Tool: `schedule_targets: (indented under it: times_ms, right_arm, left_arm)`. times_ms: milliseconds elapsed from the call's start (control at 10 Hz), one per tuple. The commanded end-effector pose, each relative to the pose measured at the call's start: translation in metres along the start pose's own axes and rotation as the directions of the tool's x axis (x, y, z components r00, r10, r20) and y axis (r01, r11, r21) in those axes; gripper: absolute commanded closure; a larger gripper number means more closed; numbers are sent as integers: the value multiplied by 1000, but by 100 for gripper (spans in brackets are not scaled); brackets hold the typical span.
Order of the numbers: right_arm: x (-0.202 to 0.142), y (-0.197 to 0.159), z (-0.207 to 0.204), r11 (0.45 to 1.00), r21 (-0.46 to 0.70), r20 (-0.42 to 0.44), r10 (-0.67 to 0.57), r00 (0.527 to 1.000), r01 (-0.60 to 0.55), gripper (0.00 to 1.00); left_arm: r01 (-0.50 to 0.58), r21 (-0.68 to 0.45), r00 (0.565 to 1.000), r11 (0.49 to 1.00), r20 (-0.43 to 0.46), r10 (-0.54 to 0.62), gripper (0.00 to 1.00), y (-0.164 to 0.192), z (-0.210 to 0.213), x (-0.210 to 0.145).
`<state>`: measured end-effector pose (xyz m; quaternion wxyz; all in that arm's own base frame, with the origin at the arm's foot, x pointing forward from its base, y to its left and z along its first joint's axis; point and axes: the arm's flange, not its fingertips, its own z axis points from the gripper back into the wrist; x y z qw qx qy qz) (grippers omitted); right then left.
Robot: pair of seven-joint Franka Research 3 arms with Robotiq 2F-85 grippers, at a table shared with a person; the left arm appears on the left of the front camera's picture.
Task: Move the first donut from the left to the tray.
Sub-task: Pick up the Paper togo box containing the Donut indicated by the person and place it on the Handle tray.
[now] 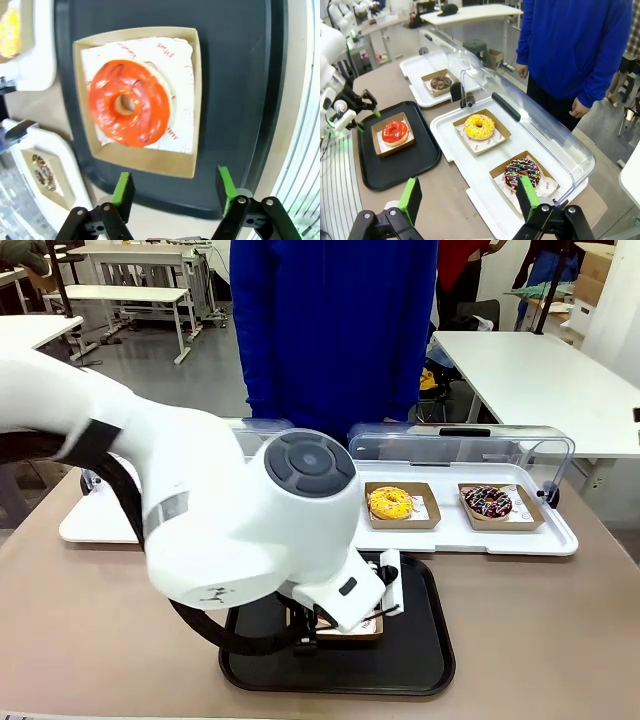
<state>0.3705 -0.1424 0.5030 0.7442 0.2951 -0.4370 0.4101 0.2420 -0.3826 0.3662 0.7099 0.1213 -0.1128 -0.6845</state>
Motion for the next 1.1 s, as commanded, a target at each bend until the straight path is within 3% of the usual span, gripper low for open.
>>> schedule_targets:
  times_ms: [0, 200, 300, 1000]
  right_arm:
    - [2, -3, -1, 1000, -2, 31, 27, 999, -27, 0]
    - [2, -3, -1, 1000, -2, 31, 27, 999, -27, 0]
    - [2, -3, -1, 1000, -2, 31, 27, 999, -27, 0]
    - [2, -3, -1, 1000, -2, 31, 27, 999, -27, 0]
  left_arm:
    - [47, -13, 999, 999, 27, -47, 0, 4, 24, -22]
    - [73, -70, 997, 995, 30, -71, 0, 4, 30, -28]
    - [34, 6, 999, 999, 24, -34, 0, 6, 21, -10]
    - [34, 6, 999, 999, 24, -34, 0, 6, 21, -10]
